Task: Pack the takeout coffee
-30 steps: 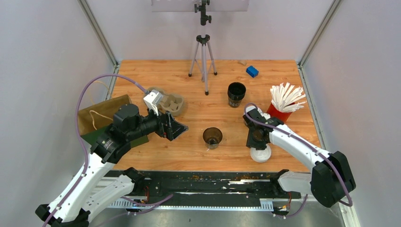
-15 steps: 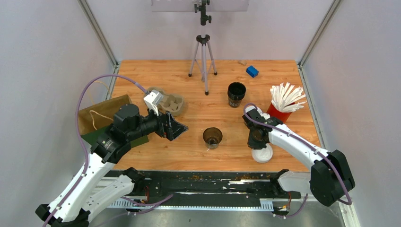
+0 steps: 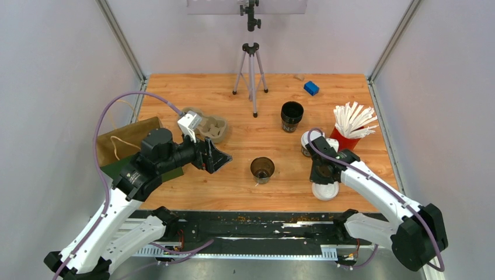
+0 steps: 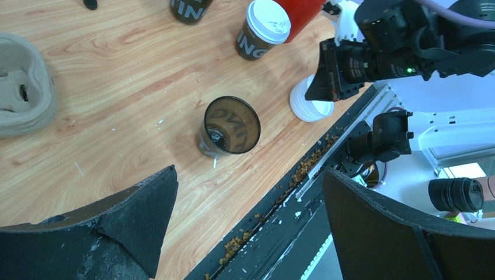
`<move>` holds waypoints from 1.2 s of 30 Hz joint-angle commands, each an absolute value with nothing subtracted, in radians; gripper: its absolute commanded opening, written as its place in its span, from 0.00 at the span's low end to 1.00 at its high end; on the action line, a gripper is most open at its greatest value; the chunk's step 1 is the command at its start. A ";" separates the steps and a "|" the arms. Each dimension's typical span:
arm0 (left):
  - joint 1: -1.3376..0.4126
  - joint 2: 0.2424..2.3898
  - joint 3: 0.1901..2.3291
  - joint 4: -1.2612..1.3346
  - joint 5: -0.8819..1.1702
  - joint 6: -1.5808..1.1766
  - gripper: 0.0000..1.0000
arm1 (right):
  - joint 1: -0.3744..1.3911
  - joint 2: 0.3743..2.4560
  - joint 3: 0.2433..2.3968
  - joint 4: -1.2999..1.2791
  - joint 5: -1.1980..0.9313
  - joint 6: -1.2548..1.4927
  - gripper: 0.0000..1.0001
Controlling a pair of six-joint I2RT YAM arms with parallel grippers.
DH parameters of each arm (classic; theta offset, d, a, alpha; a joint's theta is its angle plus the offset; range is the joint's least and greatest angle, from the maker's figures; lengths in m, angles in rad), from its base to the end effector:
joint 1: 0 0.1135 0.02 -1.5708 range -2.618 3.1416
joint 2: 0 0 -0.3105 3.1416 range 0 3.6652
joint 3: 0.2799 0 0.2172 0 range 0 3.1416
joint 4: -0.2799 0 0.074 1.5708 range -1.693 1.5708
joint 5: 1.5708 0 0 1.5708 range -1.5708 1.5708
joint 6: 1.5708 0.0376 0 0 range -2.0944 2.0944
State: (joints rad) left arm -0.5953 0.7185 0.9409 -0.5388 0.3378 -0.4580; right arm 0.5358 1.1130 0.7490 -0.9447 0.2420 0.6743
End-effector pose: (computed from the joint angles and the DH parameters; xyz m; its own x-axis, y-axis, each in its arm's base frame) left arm 0.0598 -0.0556 0.3884 -0.5803 -0.1108 -0.8068 0.5945 0.6194 -0.5127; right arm 0.1145 0.0575 0.2671 -0.9249 0.1558 -0.3469 0.1731 0.9847 -0.0190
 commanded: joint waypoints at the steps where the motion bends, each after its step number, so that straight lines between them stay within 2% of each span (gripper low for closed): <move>1: -0.600 0.724 0.958 -0.529 0.332 -0.444 1.00 | 0.540 1.042 0.796 -0.997 0.275 0.640 0.00; 15: -0.598 0.740 0.940 -0.508 0.311 -0.463 1.00 | 0.540 0.952 0.926 -1.102 0.260 0.629 0.00; 21: -0.598 0.738 0.892 -0.435 0.322 -0.473 0.99 | 0.540 0.901 1.013 -1.103 0.180 0.630 0.00; 28: -0.599 0.726 0.766 -0.107 0.471 -0.404 0.95 | 0.541 0.810 1.033 -0.908 -0.105 0.675 0.00; 32: -0.624 0.702 0.658 0.172 0.532 -0.327 1.00 | 0.540 0.790 1.007 -0.730 -0.269 0.734 0.00; 36: -0.682 0.742 0.621 0.285 0.579 -0.175 1.00 | 0.550 0.787 1.010 -0.586 -0.365 0.787 0.00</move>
